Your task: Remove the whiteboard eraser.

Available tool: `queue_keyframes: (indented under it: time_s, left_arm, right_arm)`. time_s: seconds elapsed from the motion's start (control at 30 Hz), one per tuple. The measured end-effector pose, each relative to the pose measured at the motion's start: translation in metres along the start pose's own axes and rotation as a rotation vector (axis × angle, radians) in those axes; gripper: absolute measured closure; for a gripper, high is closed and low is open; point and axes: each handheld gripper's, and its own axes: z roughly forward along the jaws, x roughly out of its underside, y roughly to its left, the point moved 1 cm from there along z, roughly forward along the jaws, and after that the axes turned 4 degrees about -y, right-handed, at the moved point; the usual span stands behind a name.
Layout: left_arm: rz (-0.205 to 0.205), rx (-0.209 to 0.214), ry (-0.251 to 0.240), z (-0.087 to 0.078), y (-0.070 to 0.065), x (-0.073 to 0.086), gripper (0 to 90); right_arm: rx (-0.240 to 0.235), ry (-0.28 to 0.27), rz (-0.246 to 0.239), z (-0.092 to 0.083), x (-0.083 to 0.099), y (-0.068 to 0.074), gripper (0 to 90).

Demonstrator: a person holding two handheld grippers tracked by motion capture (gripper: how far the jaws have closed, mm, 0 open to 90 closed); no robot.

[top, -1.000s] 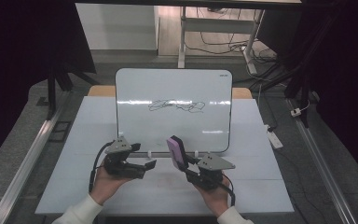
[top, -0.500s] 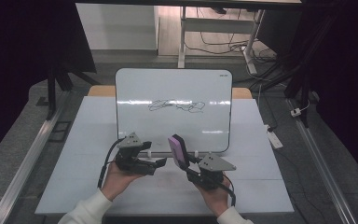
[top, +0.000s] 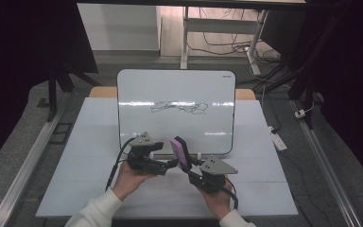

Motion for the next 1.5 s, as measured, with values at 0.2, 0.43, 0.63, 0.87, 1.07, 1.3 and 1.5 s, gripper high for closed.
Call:
queue_keyframes:
  time_s: [0.2, 0.43, 0.63, 0.87, 1.07, 1.3, 1.5]
  left_arm:
    - [-0.006, 0.028, -0.001, 0.01, -0.002, -0.004, 13.7]
    - [-0.007, 0.053, -0.001, 0.015, -0.004, -0.006, 22.0]
    - [-0.017, 0.048, -0.016, 0.015, -0.002, -0.007, 33.0]
    - [-0.032, 0.043, -0.023, 0.017, -0.002, -0.007, 37.7]
    - [-0.032, 0.059, -0.023, 0.019, -0.003, -0.006, 38.8]
    - [-0.03, 0.056, -0.027, 0.018, -0.004, -0.006, 39.2]
    - [-0.032, 0.048, -0.036, 0.018, -0.004, -0.006, 39.6]
  right_arm:
    - [-0.002, 0.003, -0.003, 0.002, 0.001, 0.003, 63.7]
    - [-0.007, -0.002, -0.014, 0.003, 0.002, 0.006, 63.8]
    - [-0.006, -0.01, -0.018, 0.002, 0.001, 0.006, 63.7]
    - [0.003, -0.019, -0.013, 0.001, 0.001, 0.005, 63.7]
    - [-0.001, -0.036, -0.021, 0.0, -0.002, 0.008, 63.7]
    - [0.002, -0.036, -0.019, -0.001, -0.001, 0.007, 63.8]
    - [0.02, -0.036, 0.031, -0.002, 0.003, 0.0, 63.8]
